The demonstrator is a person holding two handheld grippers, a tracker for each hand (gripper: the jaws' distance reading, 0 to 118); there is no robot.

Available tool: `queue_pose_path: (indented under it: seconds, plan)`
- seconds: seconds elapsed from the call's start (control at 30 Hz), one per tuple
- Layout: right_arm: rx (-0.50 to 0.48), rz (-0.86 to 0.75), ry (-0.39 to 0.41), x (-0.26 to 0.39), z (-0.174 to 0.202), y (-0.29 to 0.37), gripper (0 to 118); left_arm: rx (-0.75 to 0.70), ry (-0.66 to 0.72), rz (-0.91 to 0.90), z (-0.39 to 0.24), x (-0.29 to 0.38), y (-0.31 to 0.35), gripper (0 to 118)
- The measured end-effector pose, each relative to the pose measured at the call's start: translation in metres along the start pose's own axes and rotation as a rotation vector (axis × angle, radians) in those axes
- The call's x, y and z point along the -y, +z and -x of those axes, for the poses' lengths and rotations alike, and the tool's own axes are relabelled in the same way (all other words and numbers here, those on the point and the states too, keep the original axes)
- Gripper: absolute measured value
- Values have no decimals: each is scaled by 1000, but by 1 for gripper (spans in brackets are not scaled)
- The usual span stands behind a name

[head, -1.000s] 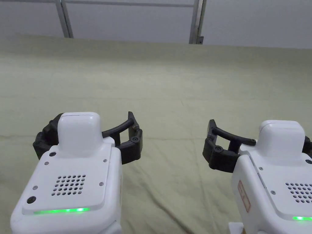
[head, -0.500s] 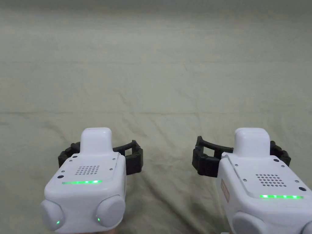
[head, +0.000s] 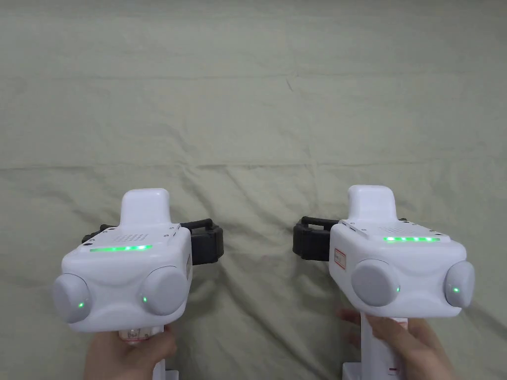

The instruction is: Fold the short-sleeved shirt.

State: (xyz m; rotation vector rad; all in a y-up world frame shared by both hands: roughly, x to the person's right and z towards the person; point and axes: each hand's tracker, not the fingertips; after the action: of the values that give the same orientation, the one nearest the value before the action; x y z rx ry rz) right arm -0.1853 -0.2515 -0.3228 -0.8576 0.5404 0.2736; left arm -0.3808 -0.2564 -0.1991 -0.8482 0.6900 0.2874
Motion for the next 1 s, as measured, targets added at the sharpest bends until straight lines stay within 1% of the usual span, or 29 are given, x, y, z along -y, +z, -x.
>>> queue_pose_path:
  seconds: [0.07,0.23,1.0]
  plan:
    - [-13,-9,-14,2,-3,0,118,1,1,-1,1,-1,0,118]
    - [-5,-1,-2,-1,0,0,118,3,2,-3,0,-2,1,118]
    - [-8,-5,2,2,0,-3,118,6,4,-6,1,-4,0,118]
